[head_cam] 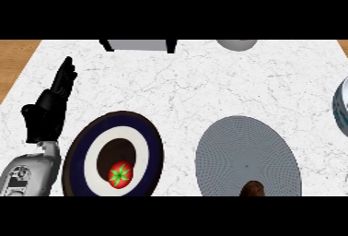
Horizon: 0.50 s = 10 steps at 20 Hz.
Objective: Pick the cupcake from the placemat and place it in the bowl
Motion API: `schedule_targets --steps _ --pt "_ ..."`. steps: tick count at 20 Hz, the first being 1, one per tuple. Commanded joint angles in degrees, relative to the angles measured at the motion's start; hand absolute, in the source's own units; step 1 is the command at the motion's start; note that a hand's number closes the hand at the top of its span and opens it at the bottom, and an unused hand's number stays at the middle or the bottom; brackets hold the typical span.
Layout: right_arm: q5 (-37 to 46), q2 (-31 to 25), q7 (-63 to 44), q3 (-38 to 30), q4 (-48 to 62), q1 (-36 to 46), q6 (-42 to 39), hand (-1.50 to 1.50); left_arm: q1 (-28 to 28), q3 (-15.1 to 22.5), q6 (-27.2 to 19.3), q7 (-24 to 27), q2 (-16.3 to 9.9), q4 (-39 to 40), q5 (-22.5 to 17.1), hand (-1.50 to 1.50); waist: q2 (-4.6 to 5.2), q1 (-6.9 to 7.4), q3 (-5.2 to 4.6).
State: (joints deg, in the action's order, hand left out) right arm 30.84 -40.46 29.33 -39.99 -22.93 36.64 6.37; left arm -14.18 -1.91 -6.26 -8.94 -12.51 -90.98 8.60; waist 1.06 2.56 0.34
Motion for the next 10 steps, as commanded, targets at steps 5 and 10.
schedule_targets --steps 5,10 --pt "-6.0 -4.0 7.1 -5.5 7.5 2.1 -2.2 -1.5 -0.7 -1.1 -0.6 0.6 0.4 1.5 0.2 0.0 -0.23 -0.81 -0.1" --pt "-9.9 -10.7 9.6 -8.4 10.3 -3.1 -13.8 -1.5 -0.7 -1.0 0.5 -3.4 -0.8 -2.0 0.5 0.0 -0.46 -1.4 -0.07"
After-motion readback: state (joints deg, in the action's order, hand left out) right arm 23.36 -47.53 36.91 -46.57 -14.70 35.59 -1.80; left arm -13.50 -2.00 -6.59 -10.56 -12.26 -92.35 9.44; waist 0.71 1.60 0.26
